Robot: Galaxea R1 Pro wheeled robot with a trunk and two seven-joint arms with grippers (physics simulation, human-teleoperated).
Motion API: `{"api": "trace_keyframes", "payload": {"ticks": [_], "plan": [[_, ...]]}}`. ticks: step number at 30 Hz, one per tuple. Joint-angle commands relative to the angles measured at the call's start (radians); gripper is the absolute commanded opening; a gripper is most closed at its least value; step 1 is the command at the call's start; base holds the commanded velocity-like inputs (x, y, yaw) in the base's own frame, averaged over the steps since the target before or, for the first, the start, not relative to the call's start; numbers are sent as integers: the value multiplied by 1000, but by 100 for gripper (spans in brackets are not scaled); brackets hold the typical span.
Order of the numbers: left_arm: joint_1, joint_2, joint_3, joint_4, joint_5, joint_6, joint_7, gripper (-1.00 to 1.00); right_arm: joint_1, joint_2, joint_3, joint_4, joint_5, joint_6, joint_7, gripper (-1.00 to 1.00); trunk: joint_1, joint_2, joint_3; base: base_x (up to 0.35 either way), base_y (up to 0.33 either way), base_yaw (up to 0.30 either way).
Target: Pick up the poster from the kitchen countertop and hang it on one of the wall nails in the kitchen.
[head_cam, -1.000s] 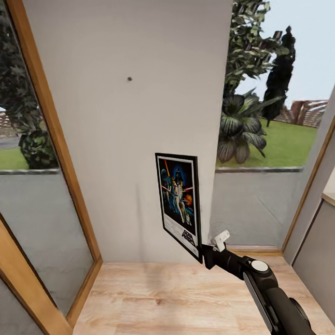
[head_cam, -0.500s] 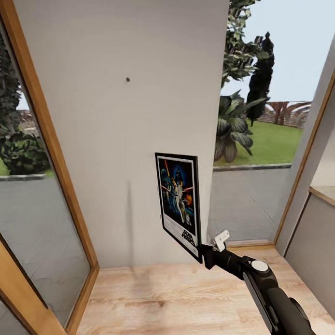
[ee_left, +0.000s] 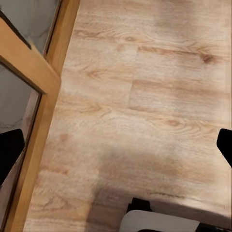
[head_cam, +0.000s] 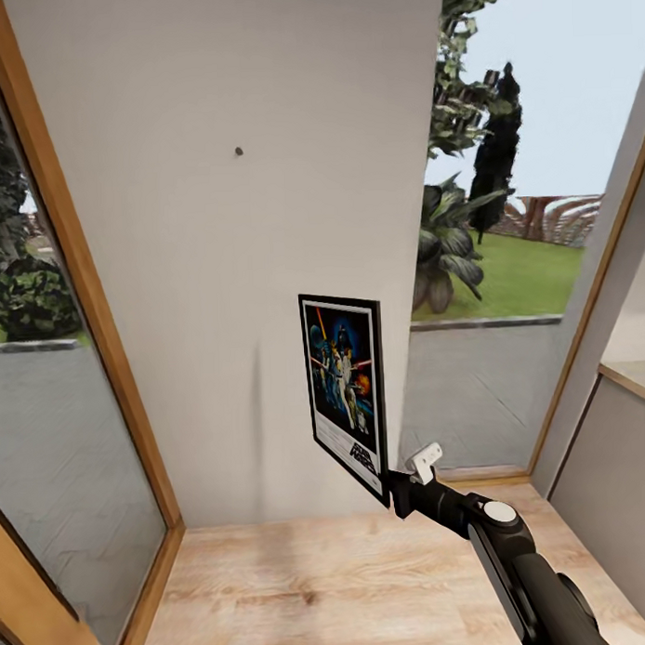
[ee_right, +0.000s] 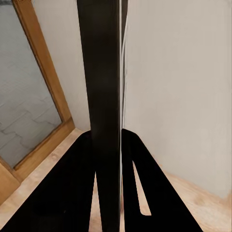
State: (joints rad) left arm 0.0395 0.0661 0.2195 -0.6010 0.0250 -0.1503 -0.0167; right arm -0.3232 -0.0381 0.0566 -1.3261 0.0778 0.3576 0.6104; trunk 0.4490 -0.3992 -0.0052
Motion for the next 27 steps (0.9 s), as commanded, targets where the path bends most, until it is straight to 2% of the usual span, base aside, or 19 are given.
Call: {"api": "trace_keyframes", "payload": {"ticks": [1, 22, 27], "plan": [[0, 0, 1, 0, 3, -2, -2, 100, 0, 0, 0, -1, 5, 4, 6, -100, 1, -1, -1, 318, 100, -1], [0, 0, 2, 1, 3, -2, -2, 100, 0, 0, 0, -2, -1, 4, 10, -100, 1, -1, -1, 332, 125, 0], [0, 0, 4, 2, 3, -2, -1, 100, 0, 0, 0, -6, -1, 7, 12, -100, 1, -1, -1, 112, 32, 0]]}}
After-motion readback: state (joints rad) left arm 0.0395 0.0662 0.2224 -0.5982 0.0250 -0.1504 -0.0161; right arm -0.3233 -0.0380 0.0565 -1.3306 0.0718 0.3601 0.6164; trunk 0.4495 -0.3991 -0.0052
